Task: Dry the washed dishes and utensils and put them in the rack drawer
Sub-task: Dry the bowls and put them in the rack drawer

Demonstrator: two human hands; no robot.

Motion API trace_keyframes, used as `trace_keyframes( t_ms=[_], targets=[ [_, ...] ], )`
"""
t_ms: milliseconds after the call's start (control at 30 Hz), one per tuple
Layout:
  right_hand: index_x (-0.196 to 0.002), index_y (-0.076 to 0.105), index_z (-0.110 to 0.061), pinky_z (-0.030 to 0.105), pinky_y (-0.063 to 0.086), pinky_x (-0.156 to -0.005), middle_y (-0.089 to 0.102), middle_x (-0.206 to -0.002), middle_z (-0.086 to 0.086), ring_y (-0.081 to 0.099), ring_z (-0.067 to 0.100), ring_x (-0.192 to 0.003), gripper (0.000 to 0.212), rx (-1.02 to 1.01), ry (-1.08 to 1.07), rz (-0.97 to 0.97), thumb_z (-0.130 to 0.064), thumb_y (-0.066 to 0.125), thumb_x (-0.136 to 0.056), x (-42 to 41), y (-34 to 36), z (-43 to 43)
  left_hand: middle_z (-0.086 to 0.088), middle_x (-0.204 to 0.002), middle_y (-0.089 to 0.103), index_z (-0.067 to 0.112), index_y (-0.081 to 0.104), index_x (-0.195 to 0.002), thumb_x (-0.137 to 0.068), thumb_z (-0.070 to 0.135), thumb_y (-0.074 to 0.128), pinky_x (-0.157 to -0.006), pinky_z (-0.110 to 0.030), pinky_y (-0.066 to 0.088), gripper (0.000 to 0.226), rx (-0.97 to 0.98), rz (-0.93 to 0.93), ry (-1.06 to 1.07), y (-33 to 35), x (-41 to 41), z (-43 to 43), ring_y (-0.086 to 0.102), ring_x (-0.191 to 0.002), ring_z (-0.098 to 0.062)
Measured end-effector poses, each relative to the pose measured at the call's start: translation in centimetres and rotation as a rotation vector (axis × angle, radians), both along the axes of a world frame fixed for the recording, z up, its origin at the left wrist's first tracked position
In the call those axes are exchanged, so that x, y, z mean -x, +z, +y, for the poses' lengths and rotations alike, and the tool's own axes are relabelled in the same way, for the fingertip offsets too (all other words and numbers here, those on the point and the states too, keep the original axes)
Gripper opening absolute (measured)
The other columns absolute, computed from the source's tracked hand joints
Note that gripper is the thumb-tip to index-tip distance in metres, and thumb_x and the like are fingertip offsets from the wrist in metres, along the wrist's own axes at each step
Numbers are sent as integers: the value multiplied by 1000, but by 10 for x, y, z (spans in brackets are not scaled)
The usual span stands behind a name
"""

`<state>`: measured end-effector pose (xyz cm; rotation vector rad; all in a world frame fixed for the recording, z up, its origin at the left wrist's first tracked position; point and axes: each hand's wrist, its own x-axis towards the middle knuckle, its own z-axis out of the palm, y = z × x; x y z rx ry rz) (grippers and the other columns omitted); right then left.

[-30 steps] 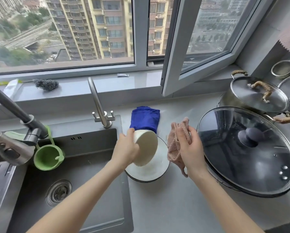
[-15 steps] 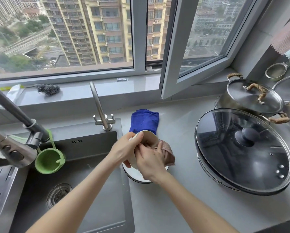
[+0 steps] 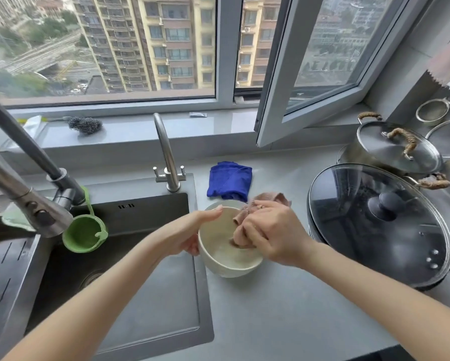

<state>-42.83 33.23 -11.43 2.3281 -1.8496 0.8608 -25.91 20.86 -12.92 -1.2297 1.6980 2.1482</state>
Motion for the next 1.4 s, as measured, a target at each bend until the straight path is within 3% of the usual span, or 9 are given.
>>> trace_keyframes(
  t_ms=[133, 267, 367, 533, 733, 933, 1133, 1267, 1400],
  targets=[
    [-75, 55, -17, 41, 48, -51, 57, -51, -2, 55, 26, -47, 40, 141, -548, -428, -44, 31, -90, -17, 38, 3, -3, -61, 42, 19, 63, -82, -71, 70, 56, -44, -22, 24, 53, 65, -4, 95, 1, -3, 2, 35, -48, -15],
    [-137, 32, -41, 31, 41, -92, 54, -122, -11, 56, 13, -105, 74, -321, -321, -554, -79, 21, -75, -43, 54, 5, -10, -72, 42, 20, 62, -83, -58, 80, 55, -48, -24, 23, 66, 80, 35, 140, 4, -6, -3, 35, -59, -18],
    [-143, 20, -45, 34, 12, -117, 31, -146, -14, 20, 3, -140, 69, -364, -206, -392, -64, 33, -78, -48, 36, 16, -11, -87, 50, 22, 68, -106, -56, 81, 52, -49, -24, 27, 79, 61, 72, 190, 2, -9, -4, 43, -64, -20],
    [-121, 41, -44, 23, 40, -91, 53, -118, -17, 52, 3, -107, 67, -334, -557, -668, -48, 79, -66, -42, 18, 28, -8, -68, 52, 13, 68, -105, -68, 74, 54, -42, -19, 29, 73, 95, 89, 275, -2, -15, 1, 44, -45, -14],
    [-106, 68, -8, 18, 40, -98, 69, -107, 4, 57, 13, -102, 39, 95, -112, -245, 0, 73, -68, -68, 18, 9, -5, -55, 46, 13, 66, -85, -78, 67, 53, -39, -17, 24, 55, 142, 104, 202, -4, -24, 14, 37, -39, -15],
    [-133, 52, -26, 38, -2, -119, 47, -141, -8, 27, 14, -139, 45, -535, 324, 132, -34, 24, -98, -69, 10, 11, -14, -84, 58, 13, 74, -90, -62, 74, 58, -49, -24, 24, 69, 83, 139, 173, 2, -31, 12, 47, -71, -26],
    [-124, 56, -26, 35, 16, -109, 56, -129, -8, 42, 18, -129, 51, -513, 129, 481, -42, 18, -95, -74, 7, 8, 1, -46, 38, 13, 57, -72, -86, 52, 56, -39, -16, 19, 42, 236, 91, 288, -4, -33, 11, 32, -35, -12],
    [-97, 59, -26, 30, 22, -84, 57, -98, -10, 39, 8, -99, 48, -849, 127, 45, -53, 18, -90, -83, 22, 10, -8, -58, 46, 9, 68, -81, -75, 64, 59, -43, -21, 23, 55, 171, 30, 341, -11, -32, 19, 38, -43, -17],
    [-121, 54, -26, 15, 45, -75, 62, -103, -12, 57, 2, -92, 48, -1025, -1, -947, -22, 56, -73, -87, 18, 23, -4, -58, 47, 10, 62, -74, -71, 60, 65, -43, -19, 25, 50, 152, 60, 402, -16, -31, 31, 42, -48, -18]
  ],
)
